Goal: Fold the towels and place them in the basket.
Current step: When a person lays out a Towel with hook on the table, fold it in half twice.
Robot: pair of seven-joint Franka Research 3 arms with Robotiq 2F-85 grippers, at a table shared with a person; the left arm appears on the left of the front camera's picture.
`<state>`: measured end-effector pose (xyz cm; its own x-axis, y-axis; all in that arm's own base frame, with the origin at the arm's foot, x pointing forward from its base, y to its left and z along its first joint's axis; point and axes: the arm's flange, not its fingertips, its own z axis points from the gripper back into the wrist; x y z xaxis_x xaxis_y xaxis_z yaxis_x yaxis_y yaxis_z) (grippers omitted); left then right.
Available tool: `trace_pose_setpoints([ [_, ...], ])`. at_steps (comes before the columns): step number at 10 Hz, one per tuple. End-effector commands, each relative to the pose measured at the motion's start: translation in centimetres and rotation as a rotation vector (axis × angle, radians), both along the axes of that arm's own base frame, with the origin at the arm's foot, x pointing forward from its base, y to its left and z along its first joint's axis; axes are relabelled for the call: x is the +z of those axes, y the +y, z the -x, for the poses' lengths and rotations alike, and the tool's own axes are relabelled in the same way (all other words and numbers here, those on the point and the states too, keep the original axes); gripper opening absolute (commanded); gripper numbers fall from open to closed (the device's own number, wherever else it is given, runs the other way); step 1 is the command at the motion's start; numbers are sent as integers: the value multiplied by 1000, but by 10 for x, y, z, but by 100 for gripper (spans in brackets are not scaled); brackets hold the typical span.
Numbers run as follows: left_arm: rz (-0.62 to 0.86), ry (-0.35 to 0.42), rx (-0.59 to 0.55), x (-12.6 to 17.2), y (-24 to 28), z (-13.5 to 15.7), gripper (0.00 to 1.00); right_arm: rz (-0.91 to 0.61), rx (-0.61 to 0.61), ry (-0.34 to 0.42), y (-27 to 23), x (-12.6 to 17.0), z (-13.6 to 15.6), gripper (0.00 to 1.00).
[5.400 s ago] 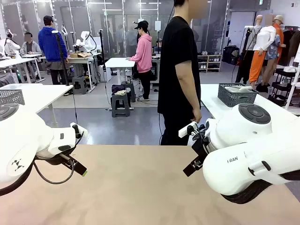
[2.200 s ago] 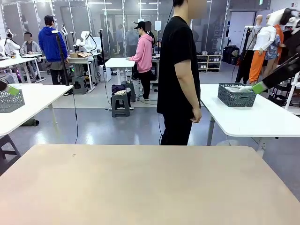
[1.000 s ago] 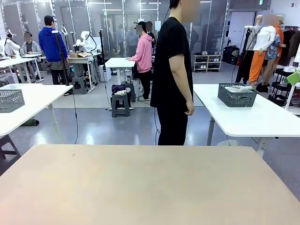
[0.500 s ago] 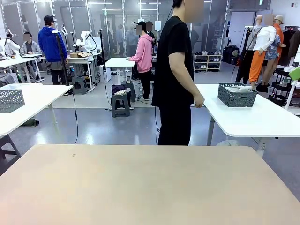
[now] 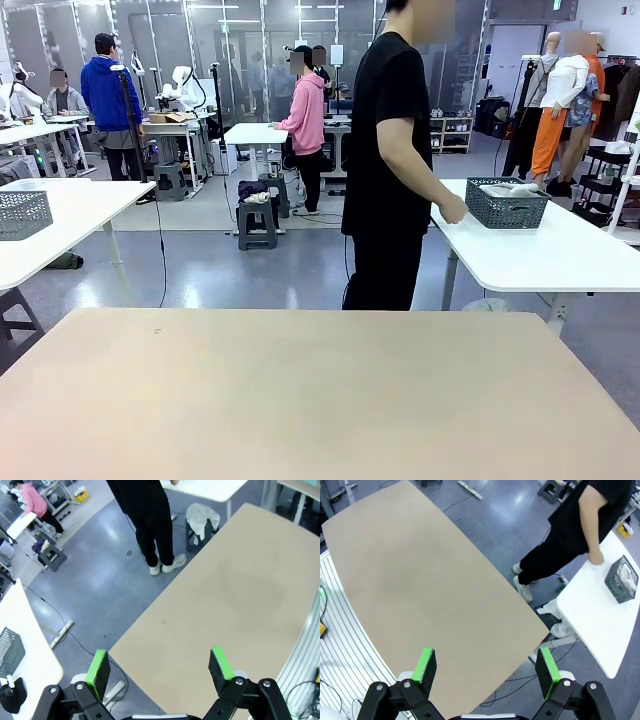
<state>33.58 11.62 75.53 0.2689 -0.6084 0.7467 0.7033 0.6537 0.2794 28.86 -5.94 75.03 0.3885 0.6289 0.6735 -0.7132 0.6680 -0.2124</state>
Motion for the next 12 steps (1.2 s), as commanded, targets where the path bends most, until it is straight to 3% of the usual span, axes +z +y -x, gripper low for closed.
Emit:
trace_pose_setpoints([
  [1,28,-7,-60,5,13,2,100,-4,59,15,-12,4,-6,100],
  [5,15,-18,-102,2,29,6,100,-12,94,26,-16,7,-4,100],
  [12,7,-7,-74,-9,35,3,100,-17,79,41,-12,1,-5,100],
])
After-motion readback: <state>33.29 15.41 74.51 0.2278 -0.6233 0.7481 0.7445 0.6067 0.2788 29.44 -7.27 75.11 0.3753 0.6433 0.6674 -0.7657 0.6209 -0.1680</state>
